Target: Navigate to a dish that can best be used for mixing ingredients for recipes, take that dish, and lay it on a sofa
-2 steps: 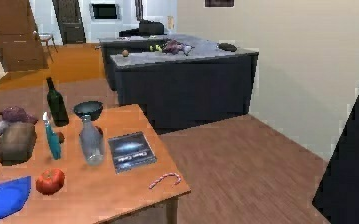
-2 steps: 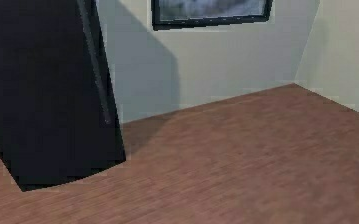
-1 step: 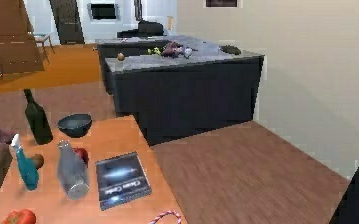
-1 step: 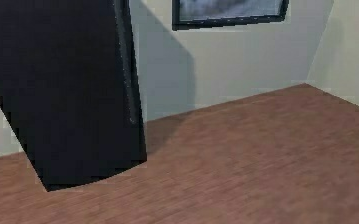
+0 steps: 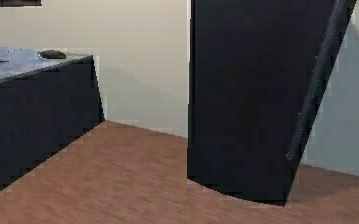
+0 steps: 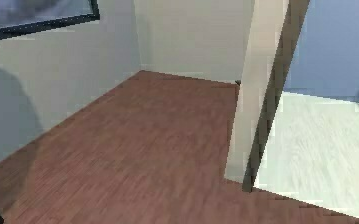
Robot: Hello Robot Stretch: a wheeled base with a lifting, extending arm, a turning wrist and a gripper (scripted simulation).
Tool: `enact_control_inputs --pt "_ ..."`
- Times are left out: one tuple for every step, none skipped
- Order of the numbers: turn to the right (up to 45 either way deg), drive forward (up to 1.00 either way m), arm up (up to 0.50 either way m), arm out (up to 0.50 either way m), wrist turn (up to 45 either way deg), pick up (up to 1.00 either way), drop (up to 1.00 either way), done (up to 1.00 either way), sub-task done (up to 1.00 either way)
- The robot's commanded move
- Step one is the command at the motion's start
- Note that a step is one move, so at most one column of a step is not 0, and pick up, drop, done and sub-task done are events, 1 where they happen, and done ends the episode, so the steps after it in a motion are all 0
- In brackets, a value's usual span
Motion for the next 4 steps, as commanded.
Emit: enact_control_inputs --pt "45.0 0.0 0.0 0.0 0.0 0.0 0.0 0.0 0.0" --pt "21.0 0.0 0.0 0.0 0.0 0.0 0.0 0.0 0.0" --pt "0.0 0.35 0.0 0.0 0.0 0.0 0.0 0.0 0.0" --pt "-45.0 0.0 0.0 0.0 0.0 0.0 0.0 0.0 0.0"
